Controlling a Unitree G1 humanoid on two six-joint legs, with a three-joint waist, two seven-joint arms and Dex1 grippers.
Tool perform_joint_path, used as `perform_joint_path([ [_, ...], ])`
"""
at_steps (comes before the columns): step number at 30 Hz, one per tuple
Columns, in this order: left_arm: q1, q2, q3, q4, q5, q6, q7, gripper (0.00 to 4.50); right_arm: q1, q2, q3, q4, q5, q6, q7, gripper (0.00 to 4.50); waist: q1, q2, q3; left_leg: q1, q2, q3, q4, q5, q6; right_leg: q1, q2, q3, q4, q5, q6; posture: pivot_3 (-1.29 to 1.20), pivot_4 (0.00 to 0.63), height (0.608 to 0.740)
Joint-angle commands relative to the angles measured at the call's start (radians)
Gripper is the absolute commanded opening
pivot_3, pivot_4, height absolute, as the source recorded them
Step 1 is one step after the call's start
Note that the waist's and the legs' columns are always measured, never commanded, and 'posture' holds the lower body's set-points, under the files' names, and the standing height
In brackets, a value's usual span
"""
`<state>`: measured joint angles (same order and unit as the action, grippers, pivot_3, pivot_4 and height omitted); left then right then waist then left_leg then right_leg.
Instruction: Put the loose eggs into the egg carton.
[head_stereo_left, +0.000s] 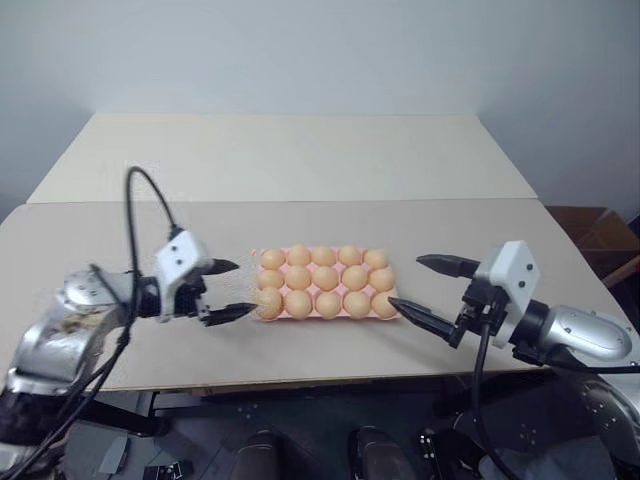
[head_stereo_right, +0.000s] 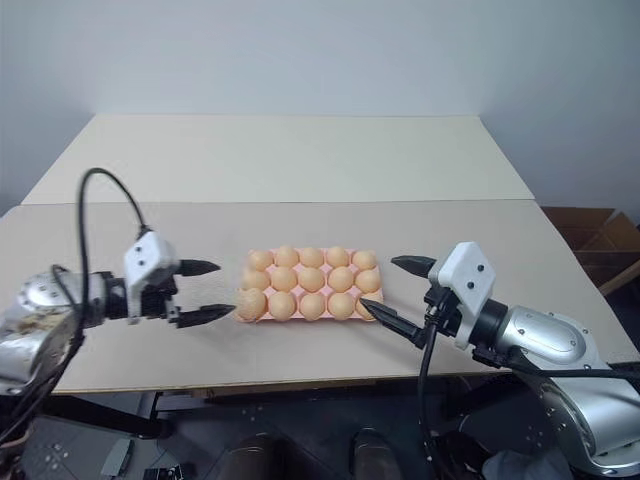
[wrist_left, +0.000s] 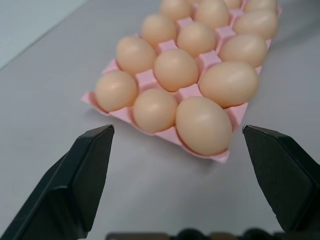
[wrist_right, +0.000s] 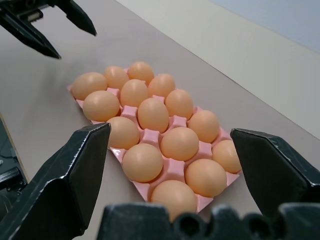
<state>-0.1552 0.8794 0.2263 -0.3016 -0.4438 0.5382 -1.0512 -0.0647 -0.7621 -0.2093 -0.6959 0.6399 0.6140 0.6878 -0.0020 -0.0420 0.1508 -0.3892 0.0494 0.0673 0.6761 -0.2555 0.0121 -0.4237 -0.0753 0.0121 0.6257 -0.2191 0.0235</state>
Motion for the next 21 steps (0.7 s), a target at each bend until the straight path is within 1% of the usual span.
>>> perform_joint_path([
  [1, 0.106, 0.013, 0.235, 0.014, -0.093, -0.052, -0.066, 4.48, -0.025, -0.027, -0.032, 0.047, -0.012, -0.058, 0.057, 4.5, -0.003, 0.0, 0.0, 0.0, 0.0, 0.0, 0.0, 0.0, 0.0, 0.0, 0.0, 0.0, 0.0, -0.001, -0.002, 0.0, 0.15, 0.74],
  [6, 0.314, 0.042, 0.435, 0.036, -0.156, -0.028, -0.173, 4.48, -0.039, -0.06, -0.038, 0.155, -0.03, -0.094, 0.138, 4.5, -0.002, 0.0, 0.0, 0.001, 0.0, 0.002, 0.0, 0.0, 0.0, 0.0, -0.001, 0.0, 0.0, -0.003, -0.006, 0.0, 0.15, 0.74],
  [9, 0.403, 0.023, 0.502, 0.005, -0.179, -0.016, -0.171, 4.48, -0.03, -0.084, -0.041, 0.223, -0.061, -0.148, 0.204, 4.5, 0.005, 0.001, 0.0, 0.0, 0.001, 0.003, 0.0, 0.0, 0.0, 0.0, -0.001, -0.001, 0.0, -0.004, -0.007, 0.0, 0.15, 0.74],
  [14, 0.467, -0.019, 0.517, -0.082, -0.203, 0.0, -0.109, 4.48, -0.042, -0.101, -0.053, 0.303, -0.069, -0.187, 0.267, 4.5, 0.013, 0.001, 0.001, 0.001, 0.0, 0.003, 0.0, 0.0, 0.0, 0.0, -0.002, -0.001, 0.0, -0.005, -0.006, 0.0, 0.15, 0.74],
  [21, 0.455, -0.028, 0.49, -0.124, -0.231, 0.012, -0.051, 4.48, -0.074, -0.096, -0.034, 0.319, -0.083, -0.195, 0.268, 4.5, 0.011, 0.001, 0.0, 0.001, 0.001, 0.003, 0.0, 0.0, 0.0, 0.0, 0.0, -0.001, 0.001, -0.005, -0.007, 0.0, 0.15, 0.74],
])
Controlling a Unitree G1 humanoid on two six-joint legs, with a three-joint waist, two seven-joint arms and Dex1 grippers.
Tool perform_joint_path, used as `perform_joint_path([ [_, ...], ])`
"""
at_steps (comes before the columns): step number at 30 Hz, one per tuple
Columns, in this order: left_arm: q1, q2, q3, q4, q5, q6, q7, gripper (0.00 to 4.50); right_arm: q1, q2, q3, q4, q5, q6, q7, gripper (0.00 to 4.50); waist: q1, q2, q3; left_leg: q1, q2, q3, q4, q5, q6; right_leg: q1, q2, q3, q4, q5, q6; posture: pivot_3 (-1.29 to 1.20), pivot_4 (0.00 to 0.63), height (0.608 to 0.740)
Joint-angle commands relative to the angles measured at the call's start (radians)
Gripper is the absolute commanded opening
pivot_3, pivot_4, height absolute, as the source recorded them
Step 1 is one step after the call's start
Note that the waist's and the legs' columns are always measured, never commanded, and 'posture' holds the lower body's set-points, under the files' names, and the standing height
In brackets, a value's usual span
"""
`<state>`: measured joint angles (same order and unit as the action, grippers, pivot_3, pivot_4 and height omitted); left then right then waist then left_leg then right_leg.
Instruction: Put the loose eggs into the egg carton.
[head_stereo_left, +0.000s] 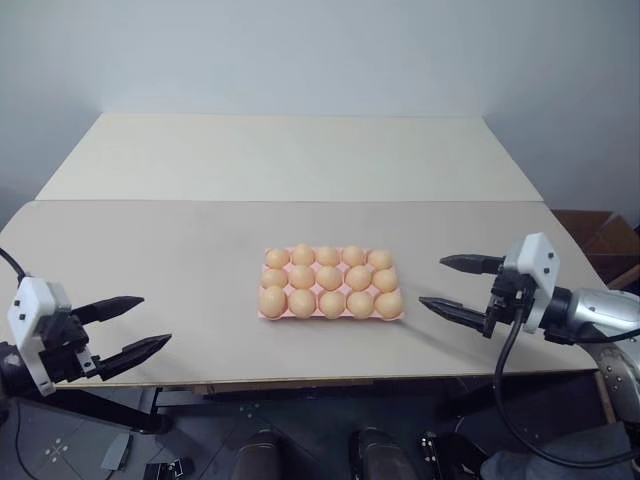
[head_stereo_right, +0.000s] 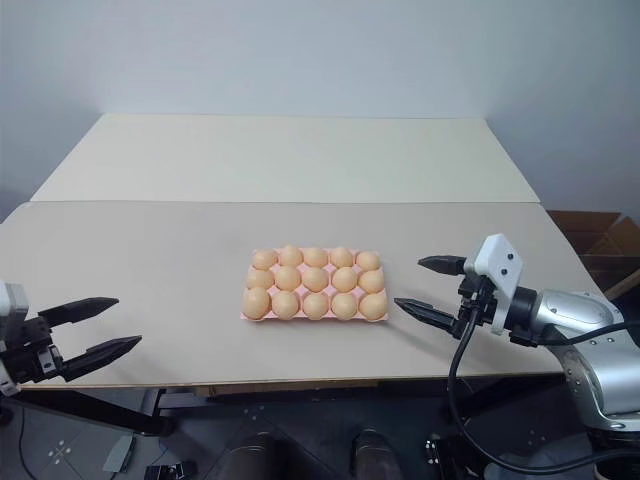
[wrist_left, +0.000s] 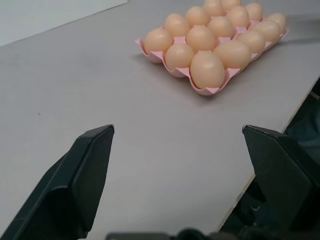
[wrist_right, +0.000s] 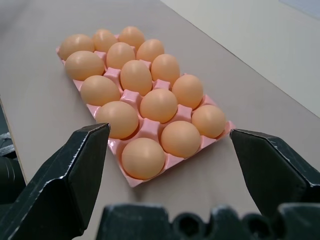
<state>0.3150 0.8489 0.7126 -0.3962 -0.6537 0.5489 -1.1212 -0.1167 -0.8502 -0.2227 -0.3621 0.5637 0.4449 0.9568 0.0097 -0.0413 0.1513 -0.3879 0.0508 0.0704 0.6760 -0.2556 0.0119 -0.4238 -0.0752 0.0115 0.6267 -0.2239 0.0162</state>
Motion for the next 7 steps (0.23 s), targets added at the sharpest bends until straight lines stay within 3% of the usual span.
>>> perform_joint_path([
  [1, -0.025, 0.005, -0.002, -0.029, -0.026, 0.002, 0.028, 4.48, -0.024, -0.005, -0.019, -0.017, -0.008, -0.024, -0.005, 4.5, -0.001, 0.0, 0.0, 0.0, 0.0, 0.0, 0.0, 0.0, 0.0, 0.0, 0.0, 0.0, 0.0, 0.0, 0.0, 0.0, 0.15, 0.74],
  [7, -0.045, 0.011, -0.018, -0.036, -0.052, 0.009, 0.041, 4.48, -0.025, -0.003, -0.018, -0.032, -0.006, -0.011, -0.012, 4.5, 0.0, 0.0, 0.0, 0.0, -0.001, 0.001, 0.0, 0.0, 0.0, 0.0, 0.0, 0.001, 0.0, 0.0, 0.0, 0.0, 0.15, 0.74],
])
